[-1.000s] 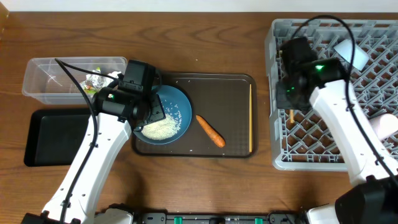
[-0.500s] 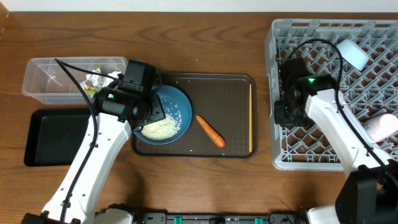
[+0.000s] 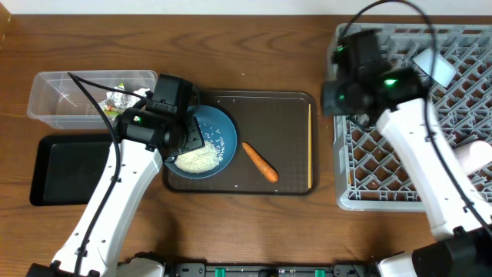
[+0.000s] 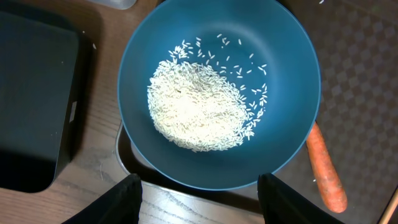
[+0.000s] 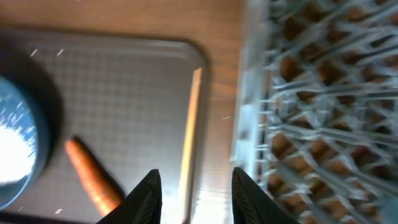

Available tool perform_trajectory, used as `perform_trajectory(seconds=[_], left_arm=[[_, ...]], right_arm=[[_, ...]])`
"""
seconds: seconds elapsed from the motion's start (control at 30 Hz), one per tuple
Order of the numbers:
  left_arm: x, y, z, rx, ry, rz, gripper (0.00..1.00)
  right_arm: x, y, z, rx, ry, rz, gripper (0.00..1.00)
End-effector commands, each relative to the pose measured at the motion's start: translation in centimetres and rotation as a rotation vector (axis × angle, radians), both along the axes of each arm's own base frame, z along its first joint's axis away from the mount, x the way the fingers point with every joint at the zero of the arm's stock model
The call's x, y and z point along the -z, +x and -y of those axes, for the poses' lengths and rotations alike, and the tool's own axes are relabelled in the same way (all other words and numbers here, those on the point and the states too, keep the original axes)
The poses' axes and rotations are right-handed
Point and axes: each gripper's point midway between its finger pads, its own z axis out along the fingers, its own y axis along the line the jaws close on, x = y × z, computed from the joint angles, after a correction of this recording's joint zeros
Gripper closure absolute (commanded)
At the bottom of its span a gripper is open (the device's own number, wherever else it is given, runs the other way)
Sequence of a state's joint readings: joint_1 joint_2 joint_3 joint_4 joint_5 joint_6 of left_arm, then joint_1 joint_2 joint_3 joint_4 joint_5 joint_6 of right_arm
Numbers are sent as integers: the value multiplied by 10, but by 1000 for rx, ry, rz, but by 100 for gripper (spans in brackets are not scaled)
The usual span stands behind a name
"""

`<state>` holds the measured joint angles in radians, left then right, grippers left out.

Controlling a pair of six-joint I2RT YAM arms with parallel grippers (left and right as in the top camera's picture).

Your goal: Sort waste into correct bins and load items into the dishwasher rack

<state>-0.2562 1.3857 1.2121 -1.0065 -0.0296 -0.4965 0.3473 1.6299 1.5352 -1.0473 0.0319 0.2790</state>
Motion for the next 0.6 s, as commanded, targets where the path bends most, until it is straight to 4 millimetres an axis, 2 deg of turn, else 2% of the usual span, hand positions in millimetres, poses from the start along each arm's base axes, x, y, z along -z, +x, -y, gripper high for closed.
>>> perform_trajectory(seconds=[0.0, 0.17, 0.3, 0.47, 0.57], left_arm=[[0, -2, -2, 2, 7, 1, 39], [0, -2, -2, 2, 8, 1, 39], [0, -2, -2, 2, 8, 1, 39], [0, -2, -2, 2, 7, 0, 39], [0, -2, -2, 3, 8, -1, 39]], right_arm=[[47, -21, -23, -20, -10, -132, 68], [105, -45, -37, -25, -88, -275, 68], [139, -57, -42, -34, -138, -368, 69], [168, -63, -35, 45, -215, -428, 72], [178, -65, -32, 65, -231, -455, 72]])
